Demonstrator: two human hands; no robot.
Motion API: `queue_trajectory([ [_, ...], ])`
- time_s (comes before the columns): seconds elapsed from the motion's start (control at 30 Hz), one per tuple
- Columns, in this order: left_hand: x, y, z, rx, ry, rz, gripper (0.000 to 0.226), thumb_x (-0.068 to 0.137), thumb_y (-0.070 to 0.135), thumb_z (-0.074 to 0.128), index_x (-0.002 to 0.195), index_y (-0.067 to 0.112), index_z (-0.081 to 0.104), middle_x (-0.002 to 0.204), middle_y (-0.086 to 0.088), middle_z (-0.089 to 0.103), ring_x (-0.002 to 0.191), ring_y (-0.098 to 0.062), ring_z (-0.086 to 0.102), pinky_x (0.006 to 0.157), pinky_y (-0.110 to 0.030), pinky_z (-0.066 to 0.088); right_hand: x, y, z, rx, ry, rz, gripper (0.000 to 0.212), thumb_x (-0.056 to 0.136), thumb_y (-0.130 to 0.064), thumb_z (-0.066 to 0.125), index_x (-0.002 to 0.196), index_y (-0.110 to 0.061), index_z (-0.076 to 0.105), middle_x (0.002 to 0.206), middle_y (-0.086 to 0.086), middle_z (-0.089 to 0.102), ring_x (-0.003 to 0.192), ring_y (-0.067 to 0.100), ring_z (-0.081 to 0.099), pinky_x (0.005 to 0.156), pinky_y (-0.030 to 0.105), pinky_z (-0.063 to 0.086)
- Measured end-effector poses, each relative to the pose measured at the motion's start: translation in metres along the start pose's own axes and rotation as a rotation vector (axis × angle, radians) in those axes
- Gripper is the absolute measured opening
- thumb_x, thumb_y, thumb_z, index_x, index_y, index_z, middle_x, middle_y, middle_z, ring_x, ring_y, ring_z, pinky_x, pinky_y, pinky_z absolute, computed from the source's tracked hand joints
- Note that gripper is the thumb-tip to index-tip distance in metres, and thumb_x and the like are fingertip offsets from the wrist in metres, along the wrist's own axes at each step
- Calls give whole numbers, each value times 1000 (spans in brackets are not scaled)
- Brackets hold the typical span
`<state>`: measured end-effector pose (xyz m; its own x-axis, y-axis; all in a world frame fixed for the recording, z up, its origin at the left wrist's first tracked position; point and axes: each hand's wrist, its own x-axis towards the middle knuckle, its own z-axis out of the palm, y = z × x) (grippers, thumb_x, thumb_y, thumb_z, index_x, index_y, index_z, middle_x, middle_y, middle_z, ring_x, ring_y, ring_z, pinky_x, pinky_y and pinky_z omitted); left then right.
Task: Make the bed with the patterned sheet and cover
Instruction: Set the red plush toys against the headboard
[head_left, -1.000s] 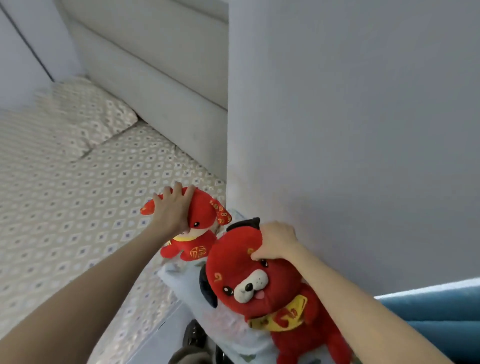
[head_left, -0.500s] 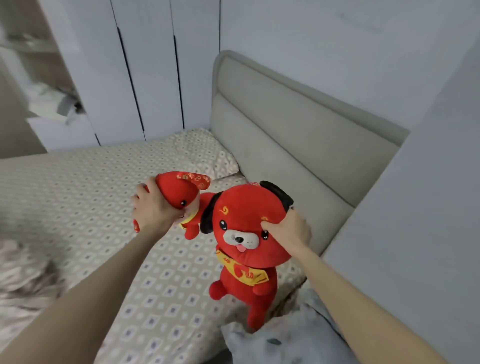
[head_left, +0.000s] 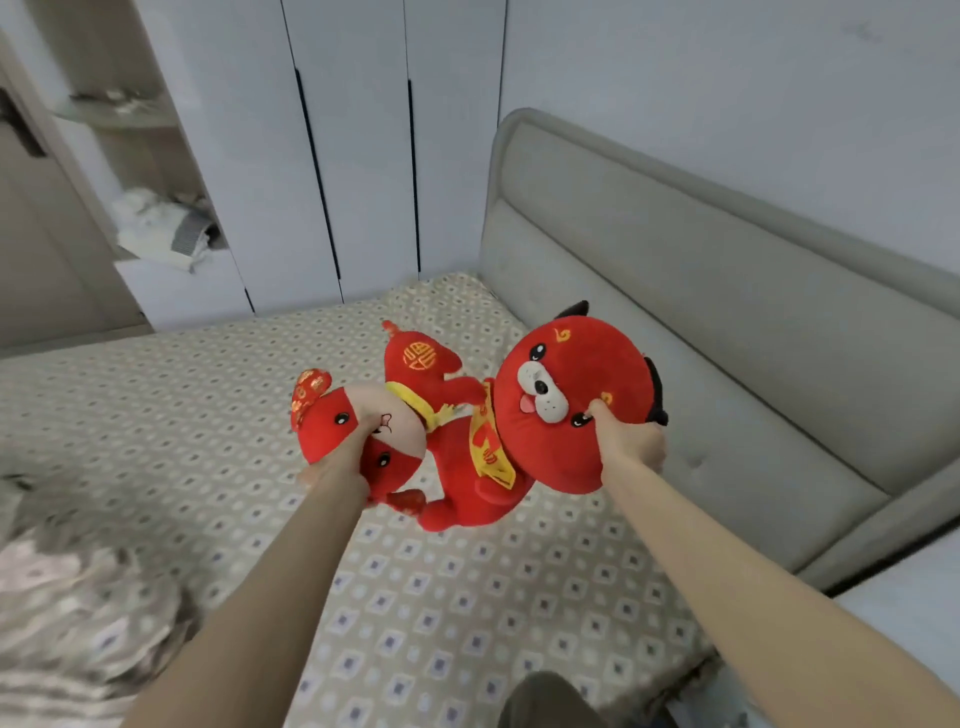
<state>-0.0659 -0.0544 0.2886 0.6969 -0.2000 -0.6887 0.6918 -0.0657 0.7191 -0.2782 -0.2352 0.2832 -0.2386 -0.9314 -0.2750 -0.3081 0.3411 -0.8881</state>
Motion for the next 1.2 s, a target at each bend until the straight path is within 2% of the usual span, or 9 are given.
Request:
queue_trajectory([
  [0.07, 3, 6, 7, -94, -72, -148, 96, 61, 43, 83, 139, 20, 32, 135, -7, 47, 120, -33, 50, 89, -54, 45, 7, -10, 13, 44, 7, 15, 65, 69, -48, 75, 118, -9, 57, 115, 10, 64, 102, 32, 62, 87, 40, 50],
  [0.13, 20, 11, 17, -126, -94, -189, 87, 70, 40, 79, 141, 20, 31, 140, -8, 42, 127, -34, 43, 100, -56, 39, 21, -24, 30, 73, -1, 6, 65, 69, -47, 75, 119, -11, 56, 115, 9, 64, 101, 32, 63, 87, 41, 51],
  [0.3, 72, 29, 54, -104, -84, -168, 85, 74, 39, 76, 142, 19, 30, 140, -7, 44, 127, -31, 44, 100, -51, 38, 82, -59, 93, 29, 13, -58, 71, 60, -52, 75, 115, -10, 57, 113, 8, 62, 94, 32, 64, 86, 44, 53],
  [0.47, 120, 50, 125, -118, -54, -190, 89, 73, 40, 77, 144, 19, 27, 143, -8, 40, 130, -32, 40, 103, -53, 35, 156, -90, 156, -100, 35, -176, 64, 75, -46, 72, 124, -10, 52, 122, 7, 53, 108, 33, 58, 88, 40, 46],
  [0.57, 141, 63, 181, -138, -75, -234, 87, 71, 41, 78, 141, 21, 31, 138, -7, 46, 126, -30, 45, 96, -49, 40, 209, -104, 192, -166, 16, -199, 64, 76, -47, 71, 125, -11, 53, 124, 6, 51, 109, 33, 58, 90, 42, 47],
  [0.7, 204, 68, 269, -132, -29, -291, 84, 73, 40, 77, 140, 17, 33, 137, -8, 48, 124, -30, 47, 98, -49, 39, 301, -112, 250, -270, 27, -216, 65, 74, -44, 74, 125, -9, 54, 125, 8, 52, 112, 33, 57, 94, 43, 46],
  [0.83, 273, 61, 339, -92, 18, -300, 82, 75, 40, 75, 141, 15, 32, 137, -10, 47, 125, -31, 47, 97, -50, 40, 382, -82, 296, -338, 23, -207, 64, 74, -37, 77, 123, -3, 55, 126, 11, 51, 109, 35, 57, 92, 41, 45],
  [1.03, 345, 36, 373, -21, 28, -329, 85, 70, 42, 79, 139, 16, 36, 129, -10, 53, 115, -31, 53, 80, -47, 45, 422, -33, 340, -247, 52, -188, 54, 63, -25, 84, 105, 4, 65, 116, 14, 57, 99, 34, 60, 82, 38, 47],
  [1.2, 375, 6, 367, -37, 86, -361, 102, 53, 42, 88, 138, 22, 34, 125, -9, 56, 108, -32, 57, 76, -50, 49, 442, -46, 361, -283, 77, -292, 47, 65, -30, 82, 99, -2, 67, 108, 9, 57, 93, 31, 60, 80, 37, 46],
])
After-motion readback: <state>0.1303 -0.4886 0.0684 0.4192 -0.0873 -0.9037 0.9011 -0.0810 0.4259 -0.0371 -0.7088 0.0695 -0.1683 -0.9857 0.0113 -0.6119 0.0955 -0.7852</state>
